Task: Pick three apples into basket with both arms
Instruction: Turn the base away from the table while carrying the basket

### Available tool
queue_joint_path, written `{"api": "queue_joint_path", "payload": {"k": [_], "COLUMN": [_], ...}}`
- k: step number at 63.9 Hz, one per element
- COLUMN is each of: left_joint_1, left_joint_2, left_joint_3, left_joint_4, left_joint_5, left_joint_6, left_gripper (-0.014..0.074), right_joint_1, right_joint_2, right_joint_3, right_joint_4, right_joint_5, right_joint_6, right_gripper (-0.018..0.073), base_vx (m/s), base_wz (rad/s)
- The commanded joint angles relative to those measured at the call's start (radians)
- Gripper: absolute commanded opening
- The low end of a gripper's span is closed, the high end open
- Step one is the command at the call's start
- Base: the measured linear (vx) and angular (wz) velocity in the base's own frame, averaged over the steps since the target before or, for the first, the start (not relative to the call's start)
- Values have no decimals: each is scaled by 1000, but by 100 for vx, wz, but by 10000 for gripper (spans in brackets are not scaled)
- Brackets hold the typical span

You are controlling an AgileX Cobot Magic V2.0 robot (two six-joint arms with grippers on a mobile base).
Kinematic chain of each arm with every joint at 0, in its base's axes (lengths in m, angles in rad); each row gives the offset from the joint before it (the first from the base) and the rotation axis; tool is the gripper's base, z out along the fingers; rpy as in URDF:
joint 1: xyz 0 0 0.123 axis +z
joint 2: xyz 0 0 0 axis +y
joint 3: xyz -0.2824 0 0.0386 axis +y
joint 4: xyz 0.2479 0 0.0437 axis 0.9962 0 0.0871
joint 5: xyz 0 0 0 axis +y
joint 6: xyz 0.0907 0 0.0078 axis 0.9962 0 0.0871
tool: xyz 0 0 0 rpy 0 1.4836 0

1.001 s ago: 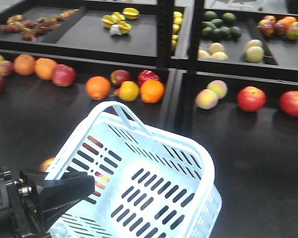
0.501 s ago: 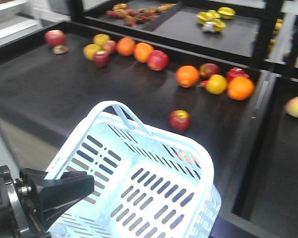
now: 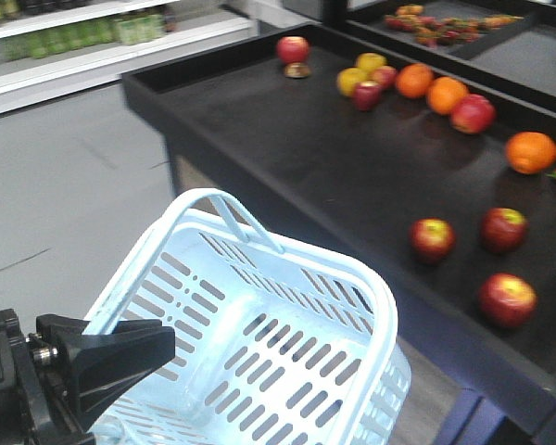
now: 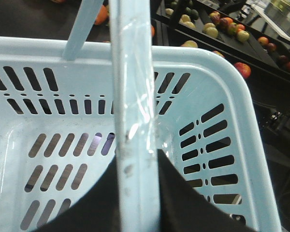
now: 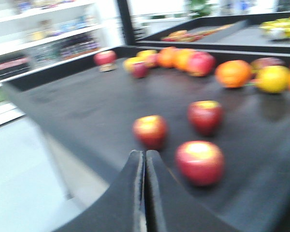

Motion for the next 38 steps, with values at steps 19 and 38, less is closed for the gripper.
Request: {"api": "queue_joint_path", "payload": {"k": [19, 38], "left_joint_1": [-4, -4], "left_joint_2": [-12, -12], "left_joint_3": [-35, -35], "left_joint_4": [-29, -29], "left_joint_5": [-72, -72], "left_joint_6": [-4, -4], "left_gripper": [-8, -8], "right_joint_1": [-2, -2], "right_joint_2": [-6, -6], "right_joint_3": [7, 7], "right_joint_4": [-11, -11], "right_joint_5": [-74, -74], "right_joint_6": [-5, -5], "right_gripper": [-5, -5], "base_vx": [-17, -15], "base_wz": [68, 63]}}
